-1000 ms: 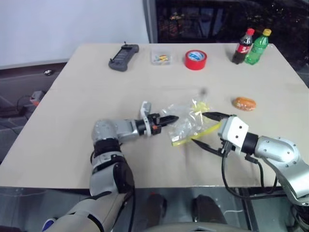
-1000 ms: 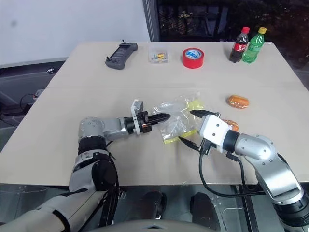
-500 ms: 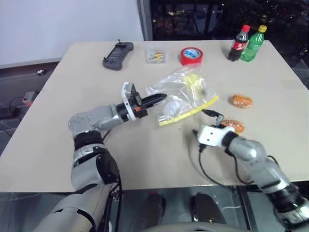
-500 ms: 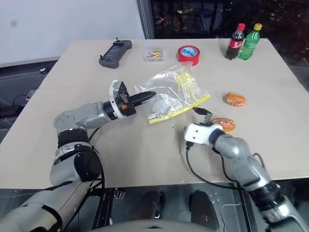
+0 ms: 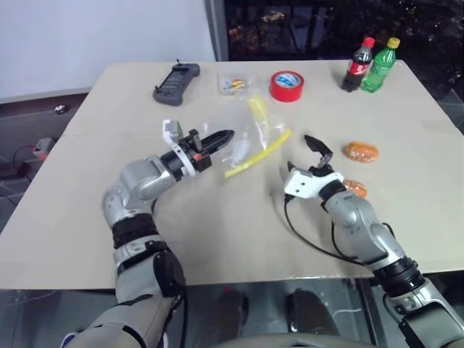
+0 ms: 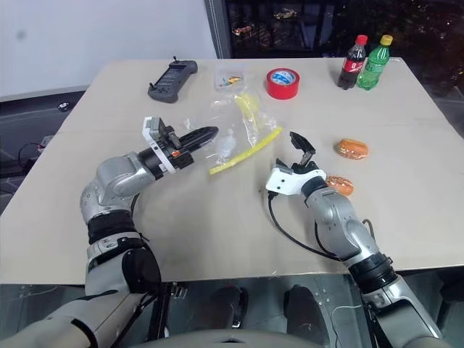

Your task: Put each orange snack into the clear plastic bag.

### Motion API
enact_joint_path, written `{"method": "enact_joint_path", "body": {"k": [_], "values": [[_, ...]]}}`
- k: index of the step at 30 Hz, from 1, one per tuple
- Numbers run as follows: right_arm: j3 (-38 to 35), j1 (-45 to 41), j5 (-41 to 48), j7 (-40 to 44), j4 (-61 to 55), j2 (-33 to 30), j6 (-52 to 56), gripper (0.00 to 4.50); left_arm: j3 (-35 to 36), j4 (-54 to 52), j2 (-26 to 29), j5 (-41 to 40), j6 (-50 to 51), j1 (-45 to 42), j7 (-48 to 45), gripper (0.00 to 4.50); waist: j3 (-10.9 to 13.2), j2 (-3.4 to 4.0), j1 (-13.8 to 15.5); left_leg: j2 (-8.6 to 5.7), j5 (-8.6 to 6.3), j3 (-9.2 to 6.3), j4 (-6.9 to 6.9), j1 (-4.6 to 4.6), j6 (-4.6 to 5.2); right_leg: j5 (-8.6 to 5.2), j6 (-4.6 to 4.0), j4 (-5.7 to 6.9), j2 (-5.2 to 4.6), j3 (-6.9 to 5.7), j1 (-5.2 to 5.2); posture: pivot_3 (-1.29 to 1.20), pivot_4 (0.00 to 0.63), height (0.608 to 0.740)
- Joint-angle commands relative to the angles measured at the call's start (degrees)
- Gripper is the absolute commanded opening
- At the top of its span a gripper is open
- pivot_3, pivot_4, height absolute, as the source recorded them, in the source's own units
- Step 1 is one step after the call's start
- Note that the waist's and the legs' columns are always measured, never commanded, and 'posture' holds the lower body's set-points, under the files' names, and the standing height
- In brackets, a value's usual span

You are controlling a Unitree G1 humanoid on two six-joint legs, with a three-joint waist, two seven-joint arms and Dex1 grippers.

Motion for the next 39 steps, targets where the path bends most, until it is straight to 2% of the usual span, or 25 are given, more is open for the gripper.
{"method": "enact_joint_path", "body": {"k": [1, 6, 17, 25, 33, 36, 39], "values": [[1.0, -2.8, 0.6, -0.7, 2.4, 1.9, -4.2, 4.50, 2.3, -5.6, -1.7, -1.4, -2.0, 0.1, 2.0, 0.04, 0.0, 0.00, -0.2, 0.04, 0.00, 0.04, 0.00, 0.00, 0.00, 0.00, -0.01, 0.00, 0.03, 0.03, -0.01, 0.00, 0.150, 0.740], [1.7, -5.2, 0.2, -1.9, 6.9, 4.5, -6.5, 4.50, 3.9, -9.1, -4.4, -1.4, -4.1, -0.6, 5.2, 0.04, 0.0, 0.00, 0.0, 0.10, 0.00, 0.08, -0.01, 0.02, -0.01, 0.01, -0.01, -0.01, 0.10, 0.07, -0.01, 0.00, 0.150, 0.740], [3.5, -17.5, -2.0, -12.8, 26.6, 12.3, -10.8, 4.50, 5.5, -17.1, -11.0, -1.4, -8.5, -0.9, 10.2, 0.04, 0.0, -0.04, -0.2, 0.14, 0.01, 0.17, -0.01, 0.02, -0.01, 0.02, -0.03, -0.04, 0.20, 0.15, -0.01, 0.00, 0.150, 0.740], [3.6, -19.6, -1.6, -16.0, 32.4, 14.0, -13.5, 4.50, 5.8, -20.7, -14.0, -1.4, -10.6, -1.2, 12.2, 0.04, 0.0, -0.06, -0.1, 0.13, 0.01, 0.17, -0.01, 0.01, -0.01, 0.02, -0.03, -0.08, 0.21, 0.18, 0.01, 0.00, 0.150, 0.740], [1.8, -27.2, 1.4, -22.3, 44.1, 18.0, -17.4, 4.50, 5.4, -22.2, -15.0, -1.4, -10.9, 0.4, 12.7, 0.04, 0.0, -0.07, -0.6, 0.20, 0.01, 0.25, -0.03, 0.04, -0.01, 0.03, -0.05, -0.05, 0.33, 0.32, -0.04, 0.00, 0.150, 0.740], [1.2, -28.7, 2.7, -22.9, 47.0, 17.7, -19.6, 3.66, 5.0, -22.5, -14.6, -1.4, -10.6, 1.4, 12.1, 0.00, 0.0, -0.07, -0.5, 0.19, 0.01, 0.26, -0.04, 0.04, -0.01, 0.03, -0.05, -0.07, 0.33, 0.34, -0.03, 0.00, 0.150, 0.740], [0.6, -29.2, 3.9, -22.6, 47.9, 16.5, -21.2, 2.29, 5.0, -22.1, -13.6, -1.4, -10.3, 2.2, 11.3, 0.00, 0.0, -0.07, -0.4, 0.18, 0.00, 0.25, -0.04, 0.03, -0.01, 0.03, -0.05, -0.08, 0.32, 0.34, -0.03, 0.00, 0.150, 0.740]]}}
